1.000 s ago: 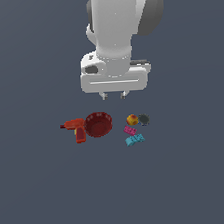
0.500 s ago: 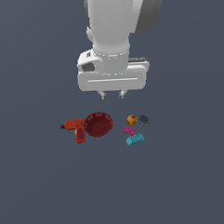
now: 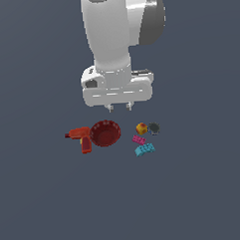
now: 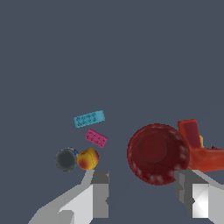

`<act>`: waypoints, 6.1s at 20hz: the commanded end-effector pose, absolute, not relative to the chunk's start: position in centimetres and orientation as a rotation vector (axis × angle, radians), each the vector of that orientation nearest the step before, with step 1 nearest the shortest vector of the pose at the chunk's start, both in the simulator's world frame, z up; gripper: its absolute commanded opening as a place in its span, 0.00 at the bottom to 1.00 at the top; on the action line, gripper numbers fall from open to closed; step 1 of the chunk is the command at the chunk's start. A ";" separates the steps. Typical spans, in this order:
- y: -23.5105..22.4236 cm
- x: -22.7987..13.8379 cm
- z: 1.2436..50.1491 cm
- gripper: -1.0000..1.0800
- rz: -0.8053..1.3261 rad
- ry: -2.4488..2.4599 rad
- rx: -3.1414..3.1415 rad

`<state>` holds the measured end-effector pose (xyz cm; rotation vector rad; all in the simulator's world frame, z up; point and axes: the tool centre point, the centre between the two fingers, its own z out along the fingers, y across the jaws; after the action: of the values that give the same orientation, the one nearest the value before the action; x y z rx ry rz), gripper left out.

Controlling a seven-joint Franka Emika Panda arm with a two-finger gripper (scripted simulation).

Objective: Pick up a designated object from a clutter of objects.

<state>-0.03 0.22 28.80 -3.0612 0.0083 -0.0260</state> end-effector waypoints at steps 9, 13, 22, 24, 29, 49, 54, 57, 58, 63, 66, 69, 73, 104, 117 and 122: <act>-1.3 -0.4 23.6 0.62 -0.070 0.096 -2.895; -2.4 -0.8 21.4 0.62 -0.100 0.152 -2.840; -5.6 -2.3 16.7 0.62 -0.177 0.309 -2.749; -6.4 -2.9 15.6 0.62 -0.194 0.349 -2.735; -8.7 -4.6 13.0 0.62 -0.233 0.456 -2.711; -14.2 -11.1 6.8 0.62 -0.282 0.750 -2.704; -14.2 -11.1 6.7 0.62 -0.281 0.749 -2.704; -14.1 -11.0 6.4 0.62 -0.281 0.749 -2.704; -14.0 -11.0 6.2 0.62 -0.281 0.750 -2.704; -13.7 -10.7 4.8 0.62 -0.281 0.752 -2.704; -13.6 -10.5 4.2 0.62 -0.281 0.753 -2.704; -13.5 -10.4 3.9 0.62 -0.281 0.753 -2.704; -13.5 -10.4 3.9 0.00 -0.281 0.753 -2.704; -12.8 -11.0 12.1 0.00 -0.279 0.756 -2.705; -12.2 -11.5 20.6 0.00 -0.278 0.760 -2.711; -12.0 -11.7 24.6 0.00 -0.278 0.761 -2.714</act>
<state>-11.61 -12.00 23.26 -2.7118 0.7600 -0.2751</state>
